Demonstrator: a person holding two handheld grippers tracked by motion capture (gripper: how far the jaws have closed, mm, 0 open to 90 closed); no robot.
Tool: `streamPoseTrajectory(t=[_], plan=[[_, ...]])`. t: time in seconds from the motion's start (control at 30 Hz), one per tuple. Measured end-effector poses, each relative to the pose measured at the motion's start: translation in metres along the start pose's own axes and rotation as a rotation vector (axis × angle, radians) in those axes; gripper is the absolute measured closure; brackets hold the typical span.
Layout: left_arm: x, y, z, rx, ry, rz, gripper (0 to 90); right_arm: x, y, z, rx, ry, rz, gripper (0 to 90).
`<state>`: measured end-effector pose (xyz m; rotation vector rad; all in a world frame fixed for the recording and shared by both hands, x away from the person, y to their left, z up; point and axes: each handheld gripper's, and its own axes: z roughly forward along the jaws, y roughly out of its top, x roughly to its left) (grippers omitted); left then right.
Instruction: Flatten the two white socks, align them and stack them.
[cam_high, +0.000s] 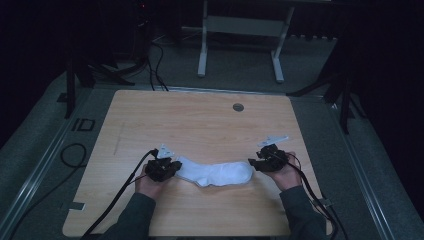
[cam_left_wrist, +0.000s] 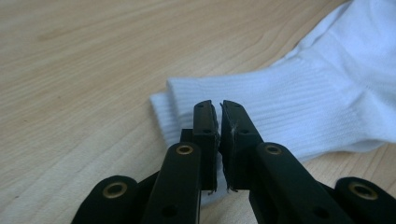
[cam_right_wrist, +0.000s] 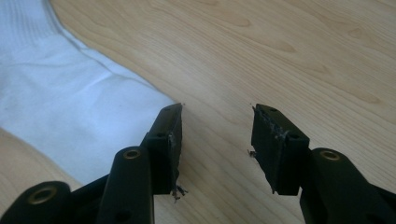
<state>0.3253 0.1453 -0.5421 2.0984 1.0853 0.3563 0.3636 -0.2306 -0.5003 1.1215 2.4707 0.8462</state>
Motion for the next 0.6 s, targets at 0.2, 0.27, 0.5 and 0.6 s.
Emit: streamPoseTrajectory(t=[0.2, 0.27, 0.5, 0.6], plan=[[0.007, 0.001, -0.005, -0.013, 0.013, -0.021, 84.7, -0.008, -0.003, 0.0, -0.002, -0.013, 0.021, 52.2], [0.008, 0.001, -0.006, -0.017, 0.019, -0.023, 84.8, -0.011, -0.003, 0.0, -0.003, -0.017, 0.028, 52.2], [0.013, 0.0, -0.011, -0.019, 0.037, -0.028, 85.0, -0.016, -0.006, -0.002, -0.007, -0.025, 0.044, 52.5], [0.016, 0.0, -0.013, -0.025, 0.043, -0.036, 85.0, -0.019, -0.005, -0.004, -0.012, -0.028, 0.045, 52.5]])
